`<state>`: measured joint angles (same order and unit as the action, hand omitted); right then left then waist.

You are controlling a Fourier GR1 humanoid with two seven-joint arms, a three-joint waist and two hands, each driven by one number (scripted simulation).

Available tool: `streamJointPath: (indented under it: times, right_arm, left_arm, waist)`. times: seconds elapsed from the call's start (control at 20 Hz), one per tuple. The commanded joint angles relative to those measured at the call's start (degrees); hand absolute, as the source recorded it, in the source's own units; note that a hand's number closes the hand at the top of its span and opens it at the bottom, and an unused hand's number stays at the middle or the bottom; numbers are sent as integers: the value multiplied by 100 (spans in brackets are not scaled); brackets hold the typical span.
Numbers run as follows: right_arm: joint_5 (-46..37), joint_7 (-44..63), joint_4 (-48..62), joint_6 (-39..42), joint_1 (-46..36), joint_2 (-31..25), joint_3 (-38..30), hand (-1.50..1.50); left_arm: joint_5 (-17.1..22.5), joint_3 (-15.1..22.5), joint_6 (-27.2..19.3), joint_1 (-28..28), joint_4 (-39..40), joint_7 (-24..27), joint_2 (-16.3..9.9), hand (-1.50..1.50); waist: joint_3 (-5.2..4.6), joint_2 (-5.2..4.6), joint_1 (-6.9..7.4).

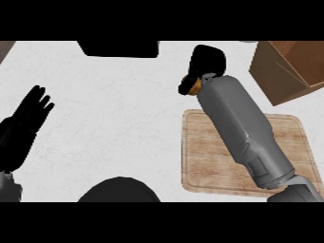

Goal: Pick the pear from the cutting board and place it in the cardboard box

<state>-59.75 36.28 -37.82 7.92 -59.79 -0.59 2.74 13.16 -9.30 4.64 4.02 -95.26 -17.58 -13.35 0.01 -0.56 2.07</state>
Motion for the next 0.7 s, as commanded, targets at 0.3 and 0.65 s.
streamJointPath:
  times: [0.3,0.65]
  right_arm:
    - [-367,795,-1064,-230,-940,57,315,150]
    - [-770,1519,-1462,-206,-1531,-627,6,150]
  left_arm:
    - [182,-250,168,-214,-97,-110,-174,0]
    - [55,-288,123,-183,267,226,-60,0]
  waist:
    - [-2,93,-162]
    - [-5,64,-176]
